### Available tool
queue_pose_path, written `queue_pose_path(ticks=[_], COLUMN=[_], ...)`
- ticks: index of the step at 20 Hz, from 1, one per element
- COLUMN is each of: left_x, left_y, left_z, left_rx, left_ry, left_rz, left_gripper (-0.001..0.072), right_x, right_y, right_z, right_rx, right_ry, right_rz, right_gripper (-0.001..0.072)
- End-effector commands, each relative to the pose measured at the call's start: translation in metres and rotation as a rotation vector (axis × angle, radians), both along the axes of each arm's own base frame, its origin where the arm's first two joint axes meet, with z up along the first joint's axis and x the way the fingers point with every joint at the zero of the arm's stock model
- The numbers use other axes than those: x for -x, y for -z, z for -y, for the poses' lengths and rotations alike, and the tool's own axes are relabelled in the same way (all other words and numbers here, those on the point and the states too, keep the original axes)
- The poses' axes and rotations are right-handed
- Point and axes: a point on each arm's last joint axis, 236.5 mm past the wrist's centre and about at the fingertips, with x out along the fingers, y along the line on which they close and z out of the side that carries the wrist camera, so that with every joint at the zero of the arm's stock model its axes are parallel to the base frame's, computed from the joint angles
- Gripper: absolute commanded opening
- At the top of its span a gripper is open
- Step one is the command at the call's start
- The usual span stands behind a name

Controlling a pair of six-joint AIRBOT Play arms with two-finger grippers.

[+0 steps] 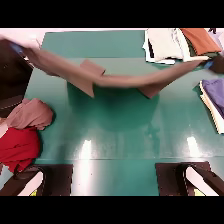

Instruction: Fold the shirts.

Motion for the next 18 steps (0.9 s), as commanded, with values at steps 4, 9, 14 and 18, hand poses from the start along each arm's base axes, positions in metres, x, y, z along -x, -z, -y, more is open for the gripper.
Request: queue_pose_path(ticks=[4, 9, 14, 18], left_x=[0.128, 0.082, -0.042, -0.098], left_y=[-0.191, -0.147, 0.048, 0.222], left_z=[-0.024, -0.029, -0.023, -0.023], left_rx=[-0.035, -0.033, -0.038, -0.029], left_ry=[-0.156, -0.161, -0.076, -0.043], left_rz=[0.537, 0.372, -0.229, -0.654], left_gripper=[0.0021, 0.0022, 0.0023, 0.0024], right_x=[0.086, 0.077, -0.007, -0.051], right_y=[-0.193, -0.180, -0.035, 0.123], right_z=[0.012, 0.016, 0.028, 0.025], right_rx=[0.212, 0.222, 0.129, 0.082], right_ry=[0.178, 0.161, 0.079, 0.013], right_rz=[0.451, 0.330, -0.095, -0.501], right_gripper=[0.0024, 0.0022, 0.0023, 0.0023])
